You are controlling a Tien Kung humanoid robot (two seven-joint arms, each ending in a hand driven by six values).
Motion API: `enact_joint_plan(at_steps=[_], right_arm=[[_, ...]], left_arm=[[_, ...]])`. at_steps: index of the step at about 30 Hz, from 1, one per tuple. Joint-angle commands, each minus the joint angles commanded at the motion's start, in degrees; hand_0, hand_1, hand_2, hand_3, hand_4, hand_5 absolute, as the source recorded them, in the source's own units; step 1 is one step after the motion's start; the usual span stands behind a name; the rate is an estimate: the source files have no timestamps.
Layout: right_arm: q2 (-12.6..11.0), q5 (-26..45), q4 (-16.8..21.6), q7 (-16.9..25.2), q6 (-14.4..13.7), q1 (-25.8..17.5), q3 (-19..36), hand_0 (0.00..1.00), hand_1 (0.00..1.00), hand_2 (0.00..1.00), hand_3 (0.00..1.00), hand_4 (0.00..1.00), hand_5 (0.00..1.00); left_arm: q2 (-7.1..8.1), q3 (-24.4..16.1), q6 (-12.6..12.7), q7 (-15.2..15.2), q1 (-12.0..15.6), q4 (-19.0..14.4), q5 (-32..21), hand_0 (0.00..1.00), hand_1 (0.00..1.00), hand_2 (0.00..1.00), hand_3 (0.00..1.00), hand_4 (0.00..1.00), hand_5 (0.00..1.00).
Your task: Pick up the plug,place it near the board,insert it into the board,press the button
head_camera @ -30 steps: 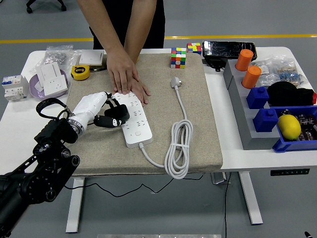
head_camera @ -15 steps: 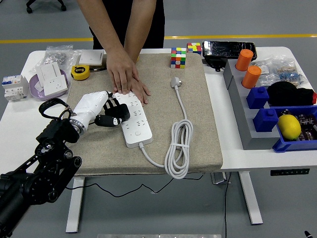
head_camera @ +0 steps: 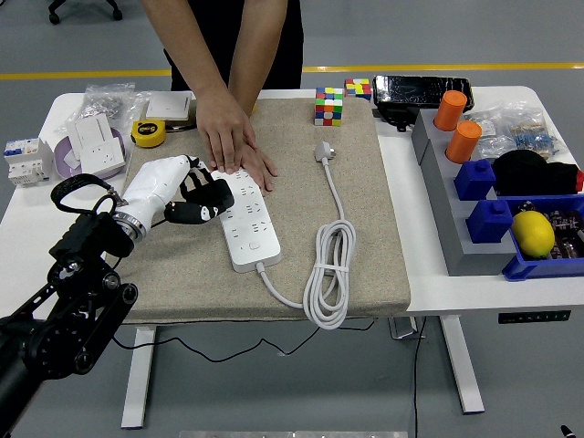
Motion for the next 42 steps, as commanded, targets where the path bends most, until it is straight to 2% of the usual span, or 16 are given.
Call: enact_joint_plan(at_steps=[3,6,11,19,24,26,27,28,30,33,34,42], right_arm=[[0.0,-0.3,0.0,-0.1,0.0,0.0,0.3,0.938,0.897,0.839,0.871,0.998,0.998],[0.0,-0.4,0.0,-0.1,0.0,0.0,0.4,0.938,0.897,0.840,0.871,0.998,0.998],[0.2,-0.5,0.0,0.0,0.0,0.1,0.5,0.938,0.897,0.840,0.871,0.998,0.998],[0.3,-0.7,0.0,0.1,0.1,0.4,0.2,0.936,0.897,0.840,0.870,0.998,0.998],[0.0,-1.2,0.0,-0.2,0.1,0.5,0.6,0.937,0.897,0.840,0.871,0.998,0.998],[-0.1,-1.2,0.0,-0.2,0.1,0.4,0.5,0.937,0.897,0.840,0.871,0.998,0.998],[0.0,-1.3,0.0,-0.2,0.1,0.3,0.7,0.937,0.897,0.840,0.871,0.998,0.998],[0.0,-1.4,0.0,-0.3,0.1,0.2,0.8,0.938,0.897,0.840,0.870,0.998,0.998],[0.2,-1.6,0.0,-0.4,0.1,0.0,1.1,0.938,0.897,0.840,0.870,0.998,0.998],[0.3,-1.7,0.0,-0.4,0.1,-0.2,1.1,0.938,0.897,0.840,0.870,0.998,0.998],[0.3,-1.7,0.0,-0.4,0.1,-0.2,1.1,0.937,0.897,0.840,0.870,0.998,0.998],[0.0,-1.5,0.0,-0.3,0.1,0.1,1.0,0.937,0.897,0.839,0.870,0.998,0.998]], left_arm=[[0.43,-2.2,0.4,-0.5,1.5,-2.6,-1.0,0.476,0.300,0.242,0.309,0.626,0.059],[0.71,-3.8,1.0,-1.0,2.8,-3.6,-2.7,0.471,0.307,0.243,0.311,0.616,0.039],[0.61,-5.5,1.0,-1.3,4.8,-3.0,-2.8,0.469,0.314,0.248,0.321,0.599,0.030],[-0.40,-6.9,1.3,-2.0,7.3,-1.4,-1.8,0.473,0.340,0.257,0.329,0.606,0.031],[-0.73,-7.4,1.5,-2.2,7.4,-1.4,-1.4,0.476,0.355,0.263,0.334,0.610,0.035],[-0.73,-7.5,1.0,-2.2,7.3,-1.2,-1.3,0.476,0.355,0.263,0.334,0.610,0.035],[-0.65,-7.6,-0.2,-2.0,7.3,-0.8,-1.5,0.476,0.355,0.263,0.334,0.610,0.035],[-0.58,-7.7,-1.0,-1.9,7.3,-0.6,-1.6,0.621,0.635,0.522,0.515,0.810,0.216],[-0.45,-7.6,-1.8,-2.0,7.3,-0.1,-1.7,0.621,0.635,0.522,0.515,0.810,0.216],[-0.49,-7.5,-1.5,-2.1,7.3,0.8,-1.6,0.621,0.635,0.522,0.515,0.810,0.216],[-0.52,-7.5,-1.5,-2.1,7.2,1.1,-1.5,0.649,0.693,0.568,0.532,0.822,0.222],[-0.46,-7.3,-1.8,-2.1,6.7,1.6,-1.7,0.652,0.704,0.581,0.541,0.820,0.217]])
